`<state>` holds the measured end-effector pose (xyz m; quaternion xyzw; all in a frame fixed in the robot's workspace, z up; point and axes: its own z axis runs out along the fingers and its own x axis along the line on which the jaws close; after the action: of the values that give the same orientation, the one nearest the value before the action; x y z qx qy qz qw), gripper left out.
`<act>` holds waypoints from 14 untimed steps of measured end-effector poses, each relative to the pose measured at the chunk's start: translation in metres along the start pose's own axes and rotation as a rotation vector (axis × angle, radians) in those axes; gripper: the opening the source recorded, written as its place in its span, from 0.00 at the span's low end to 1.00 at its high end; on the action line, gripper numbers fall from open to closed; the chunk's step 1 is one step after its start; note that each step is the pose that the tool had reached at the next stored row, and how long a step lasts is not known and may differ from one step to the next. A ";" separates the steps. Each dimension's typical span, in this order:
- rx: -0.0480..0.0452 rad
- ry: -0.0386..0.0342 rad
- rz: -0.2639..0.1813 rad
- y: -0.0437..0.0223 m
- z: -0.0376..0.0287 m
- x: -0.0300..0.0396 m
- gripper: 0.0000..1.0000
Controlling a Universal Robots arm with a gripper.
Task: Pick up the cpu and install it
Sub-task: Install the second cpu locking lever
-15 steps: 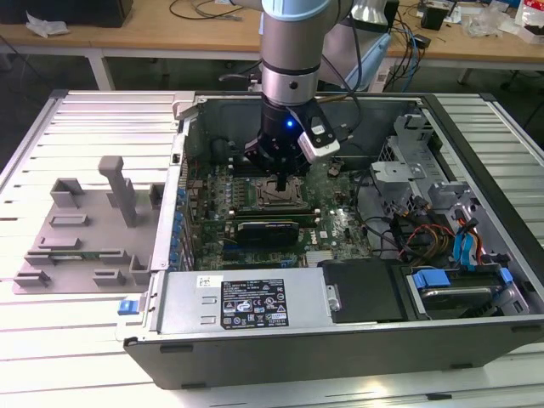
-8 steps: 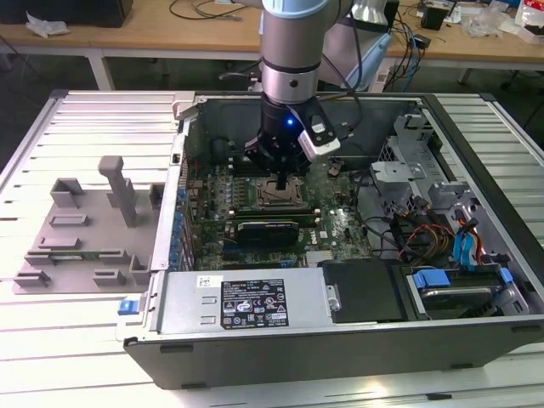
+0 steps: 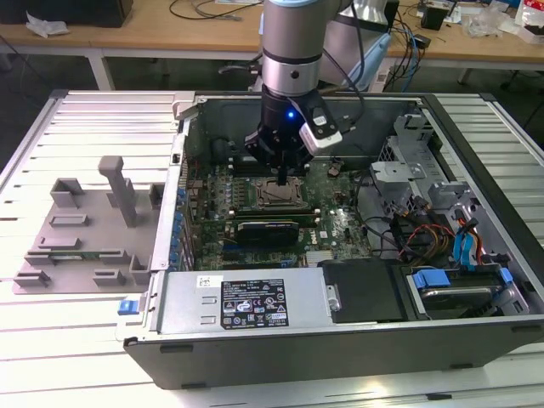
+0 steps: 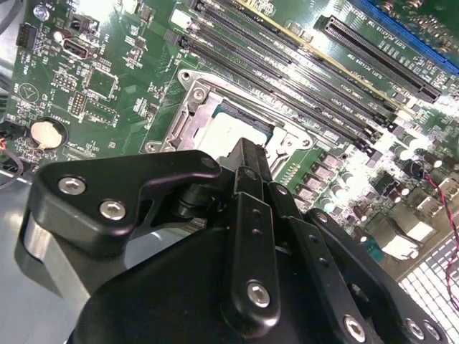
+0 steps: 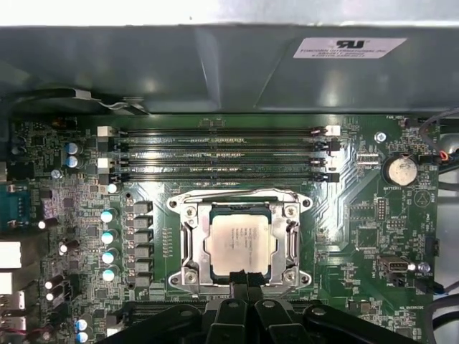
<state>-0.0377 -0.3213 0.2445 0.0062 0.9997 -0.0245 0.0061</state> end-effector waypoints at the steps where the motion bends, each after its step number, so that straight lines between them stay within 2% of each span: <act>1: 0.0000 0.0000 0.000 -0.0001 -0.0017 0.0000 0.11; 10: 0.0000 0.0000 0.000 -0.0006 -0.0122 -0.0002 0.11; 14: 0.0000 0.0000 0.000 -0.0006 -0.0128 -0.0002 0.11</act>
<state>-0.0376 -0.3213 0.2573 0.0062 0.9997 -0.0245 0.0061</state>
